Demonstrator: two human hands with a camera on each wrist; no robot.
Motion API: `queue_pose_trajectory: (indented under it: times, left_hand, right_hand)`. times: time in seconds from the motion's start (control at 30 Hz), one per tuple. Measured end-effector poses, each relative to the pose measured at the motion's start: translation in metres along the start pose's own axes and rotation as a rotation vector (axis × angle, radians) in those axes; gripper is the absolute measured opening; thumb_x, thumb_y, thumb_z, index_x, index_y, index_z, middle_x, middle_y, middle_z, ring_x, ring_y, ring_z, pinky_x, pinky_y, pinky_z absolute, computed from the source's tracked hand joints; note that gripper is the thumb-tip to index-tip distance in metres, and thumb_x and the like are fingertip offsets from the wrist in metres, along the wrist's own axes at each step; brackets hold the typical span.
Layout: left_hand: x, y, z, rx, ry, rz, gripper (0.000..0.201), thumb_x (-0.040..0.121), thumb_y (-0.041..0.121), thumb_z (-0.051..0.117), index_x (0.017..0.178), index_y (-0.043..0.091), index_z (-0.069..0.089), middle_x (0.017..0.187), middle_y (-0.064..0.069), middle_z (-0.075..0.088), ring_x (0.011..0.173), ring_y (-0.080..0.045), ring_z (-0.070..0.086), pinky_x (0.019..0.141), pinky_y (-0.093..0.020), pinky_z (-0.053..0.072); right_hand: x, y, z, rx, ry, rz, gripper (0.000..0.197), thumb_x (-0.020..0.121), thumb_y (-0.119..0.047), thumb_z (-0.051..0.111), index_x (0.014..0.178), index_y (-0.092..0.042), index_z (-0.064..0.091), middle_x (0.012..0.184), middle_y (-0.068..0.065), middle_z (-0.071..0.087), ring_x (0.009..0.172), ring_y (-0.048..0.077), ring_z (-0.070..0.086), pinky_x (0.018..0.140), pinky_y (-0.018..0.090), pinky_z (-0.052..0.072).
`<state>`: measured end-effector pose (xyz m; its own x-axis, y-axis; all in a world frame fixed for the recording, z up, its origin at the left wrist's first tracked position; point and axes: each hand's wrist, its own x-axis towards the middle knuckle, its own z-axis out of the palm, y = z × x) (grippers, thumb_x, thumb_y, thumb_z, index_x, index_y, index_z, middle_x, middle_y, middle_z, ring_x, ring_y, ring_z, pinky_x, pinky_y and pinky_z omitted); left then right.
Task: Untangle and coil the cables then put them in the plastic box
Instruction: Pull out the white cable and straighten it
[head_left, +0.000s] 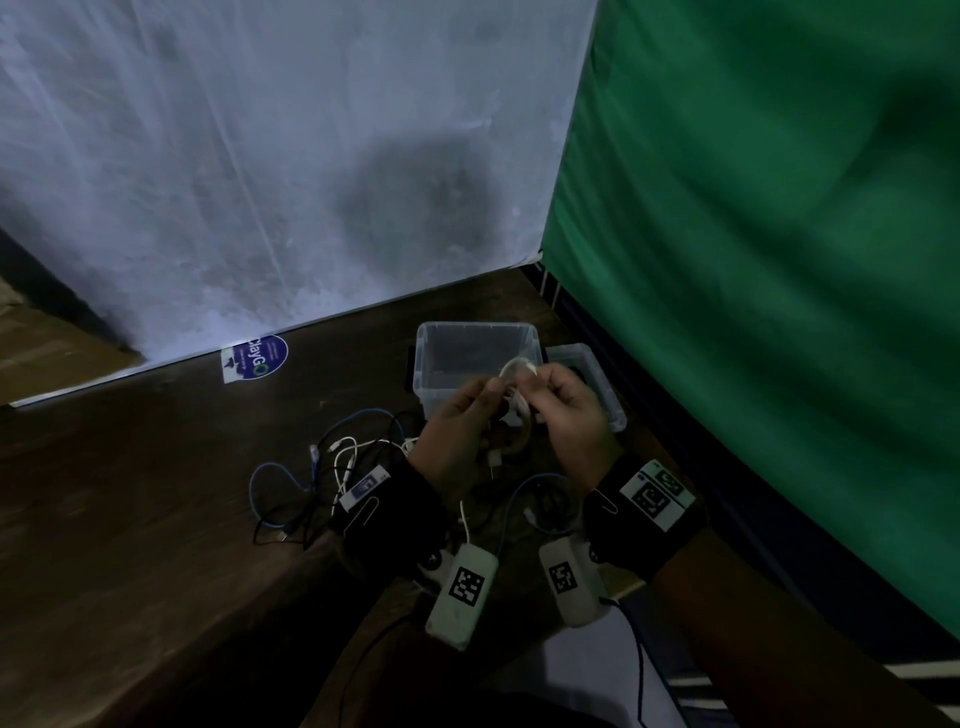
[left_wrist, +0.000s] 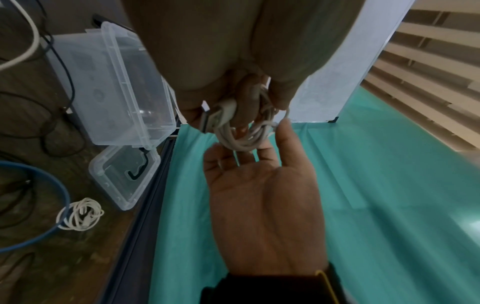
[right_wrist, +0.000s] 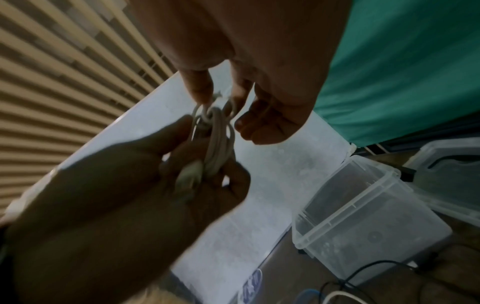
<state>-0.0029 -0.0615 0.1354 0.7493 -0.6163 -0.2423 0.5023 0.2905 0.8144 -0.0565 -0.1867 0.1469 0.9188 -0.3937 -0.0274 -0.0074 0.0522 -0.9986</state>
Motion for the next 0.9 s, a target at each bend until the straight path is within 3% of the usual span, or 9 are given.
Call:
queue_pose_trajectory:
  times: [0.1,0.17,0.23,0.37,0.5,0.63,0.73,0.8,0.9]
  left_hand:
    - [-0.001,0.001,-0.001,-0.004,-0.031,0.008,0.023,0.099,0.023,0.046,0.108,0.008,0.06,0.085,-0.017,0.051,0.069,-0.021,0.056,0.063,-0.032,0.051]
    - [-0.001,0.001,-0.003,0.076,-0.075,0.022,0.02,0.097,0.018,0.049,0.107,0.003,0.059,0.081,-0.015,0.054,0.066,-0.018,0.058,0.06,-0.03,0.051]
    - [0.0,0.001,-0.006,0.228,-0.089,0.073,0.022,0.094,0.015,0.057,0.109,-0.001,0.058,0.083,-0.011,0.063,0.071,-0.018,0.062,0.063,-0.031,0.052]
    - [0.003,0.002,-0.01,0.364,-0.129,0.089,0.03,0.088,0.019,0.063,0.108,-0.003,0.06,0.085,-0.012,0.063,0.073,-0.018,0.059,0.066,-0.029,0.05]
    - [0.003,0.004,-0.015,0.452,-0.158,0.065,0.026,0.093,0.013,0.059,0.113,-0.002,0.061,0.089,-0.012,0.065,0.078,-0.019,0.061,0.067,-0.027,0.053]
    - [0.001,0.009,-0.014,0.551,-0.202,0.082,0.025,0.095,0.015,0.057,0.115,0.0,0.062,0.09,-0.012,0.065,0.079,-0.018,0.061,0.07,-0.026,0.052]
    - [0.0,0.01,-0.013,0.526,-0.172,0.093,0.027,0.095,0.019,0.056,0.113,0.0,0.063,0.082,-0.008,0.064,0.072,-0.015,0.059,0.065,-0.023,0.05]
    - [-0.001,0.011,-0.013,0.492,-0.153,0.106,0.031,0.094,0.024,0.058,0.111,-0.001,0.064,0.086,-0.015,0.063,0.074,-0.022,0.057,0.066,-0.029,0.047]
    - [0.0,0.011,-0.014,0.563,-0.147,0.159,0.029,0.086,0.03,0.062,0.103,0.007,0.067,0.084,-0.005,0.069,0.074,-0.014,0.064,0.065,-0.026,0.052]
  right_hand:
    - [0.003,-0.003,-0.005,0.093,-0.046,0.04,0.012,0.093,-0.027,0.064,0.092,-0.016,0.068,0.096,0.021,0.068,0.087,0.032,0.066,0.077,0.045,0.055]
    - [0.004,-0.006,-0.008,0.136,-0.076,0.077,0.007,0.091,-0.021,0.066,0.092,-0.015,0.069,0.102,0.024,0.068,0.089,0.032,0.067,0.079,0.046,0.056]
    - [0.004,-0.009,-0.01,0.132,-0.107,0.101,0.005,0.092,-0.016,0.064,0.094,-0.013,0.069,0.095,0.017,0.07,0.084,0.026,0.068,0.072,0.038,0.056]
    - [0.004,-0.01,-0.013,0.222,-0.117,0.133,0.012,0.095,-0.012,0.059,0.088,-0.011,0.069,0.079,0.007,0.07,0.073,0.018,0.068,0.069,0.032,0.054]
    - [0.002,-0.007,-0.012,0.137,-0.091,-0.024,0.011,0.091,-0.001,0.06,0.084,-0.008,0.066,0.068,0.003,0.068,0.063,0.013,0.066,0.063,0.025,0.052]
    - [0.005,-0.007,-0.012,0.144,-0.066,-0.081,0.013,0.087,0.008,0.063,0.086,-0.005,0.063,0.067,0.005,0.068,0.059,0.018,0.066,0.061,0.027,0.054]
    - [0.004,-0.004,-0.012,0.148,-0.058,-0.052,0.009,0.086,-0.007,0.069,0.095,-0.006,0.067,0.076,0.005,0.071,0.07,0.019,0.068,0.07,0.03,0.055]
    - [0.004,-0.003,-0.016,0.229,-0.084,0.097,0.025,0.086,-0.022,0.07,0.106,-0.007,0.07,0.092,0.011,0.073,0.088,0.025,0.069,0.082,0.037,0.054]
    - [0.001,-0.008,-0.021,0.201,-0.189,0.245,0.022,0.093,-0.016,0.062,0.109,-0.003,0.071,0.107,0.018,0.072,0.101,0.032,0.069,0.091,0.041,0.055]
